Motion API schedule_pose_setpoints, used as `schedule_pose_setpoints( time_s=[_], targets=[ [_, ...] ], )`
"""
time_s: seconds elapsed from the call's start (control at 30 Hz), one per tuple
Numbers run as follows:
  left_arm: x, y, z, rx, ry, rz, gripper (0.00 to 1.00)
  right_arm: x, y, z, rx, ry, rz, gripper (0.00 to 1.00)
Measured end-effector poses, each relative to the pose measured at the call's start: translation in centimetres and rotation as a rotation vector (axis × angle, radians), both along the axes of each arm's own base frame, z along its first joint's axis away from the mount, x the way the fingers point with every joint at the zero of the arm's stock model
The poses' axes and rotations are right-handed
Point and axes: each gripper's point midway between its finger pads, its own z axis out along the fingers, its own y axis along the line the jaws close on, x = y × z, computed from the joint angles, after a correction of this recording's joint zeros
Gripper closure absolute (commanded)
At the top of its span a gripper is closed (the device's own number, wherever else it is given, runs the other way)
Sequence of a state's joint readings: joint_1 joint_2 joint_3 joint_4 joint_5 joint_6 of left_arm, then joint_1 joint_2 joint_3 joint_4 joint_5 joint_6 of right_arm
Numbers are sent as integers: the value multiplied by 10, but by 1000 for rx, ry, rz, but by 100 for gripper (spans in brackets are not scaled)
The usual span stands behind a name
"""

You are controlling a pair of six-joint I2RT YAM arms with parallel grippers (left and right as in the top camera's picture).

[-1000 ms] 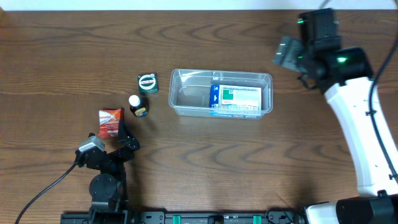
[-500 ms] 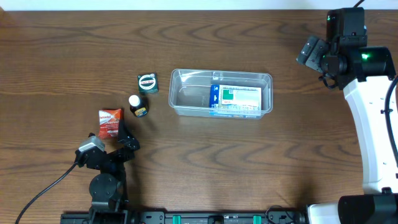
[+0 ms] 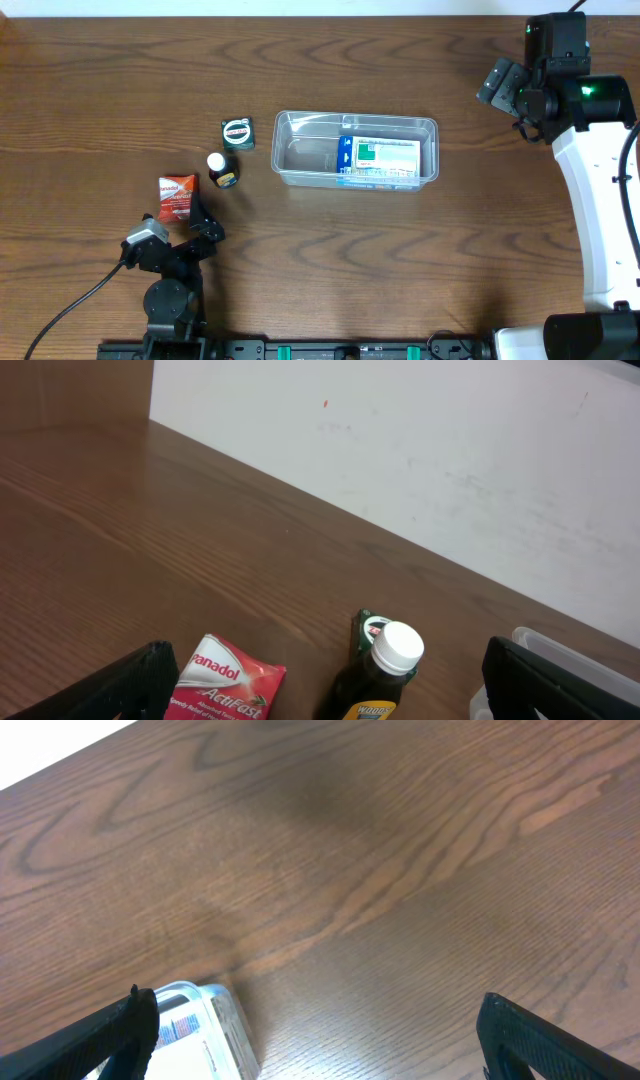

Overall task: Pack container
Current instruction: 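Raise the right gripper and withdraw it to the right, then reach the left gripper toward the red Panadol box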

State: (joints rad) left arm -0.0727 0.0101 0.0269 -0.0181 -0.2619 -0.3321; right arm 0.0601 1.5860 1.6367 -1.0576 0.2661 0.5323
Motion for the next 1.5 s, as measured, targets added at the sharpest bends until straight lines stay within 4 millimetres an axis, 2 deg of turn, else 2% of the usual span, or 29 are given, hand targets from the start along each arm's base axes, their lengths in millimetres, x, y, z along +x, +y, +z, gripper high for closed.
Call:
schedule_pose_setpoints(
  time_s=[0.6,0.73,0.83,0.97,1.03,1.23,1.37,1.5],
  targets=[
    [0,0,0,0,0,0,2,0,0,0,0,0,0,1],
    [2,-11,0,-5,1,-64,2,0,0,0,0,0,0,1],
    [3,-28,-3,7,29,-165,2,0,0,0,0,0,0,1],
    [-2,-42,-18,10,171,-253,2,0,0,0,0,0,0,1],
    [-6,-45,-17,12,256,-277,2,0,0,0,0,0,0,1],
    [-15,-50,10,38,543,-324,2,0,0,0,0,0,1,1],
    [-20,-51,18,54,745,-351,2,0,0,0,0,1,0,1],
    [-10,-51,23,71,820,-363,2,0,0,0,0,0,1,1]
  ],
)
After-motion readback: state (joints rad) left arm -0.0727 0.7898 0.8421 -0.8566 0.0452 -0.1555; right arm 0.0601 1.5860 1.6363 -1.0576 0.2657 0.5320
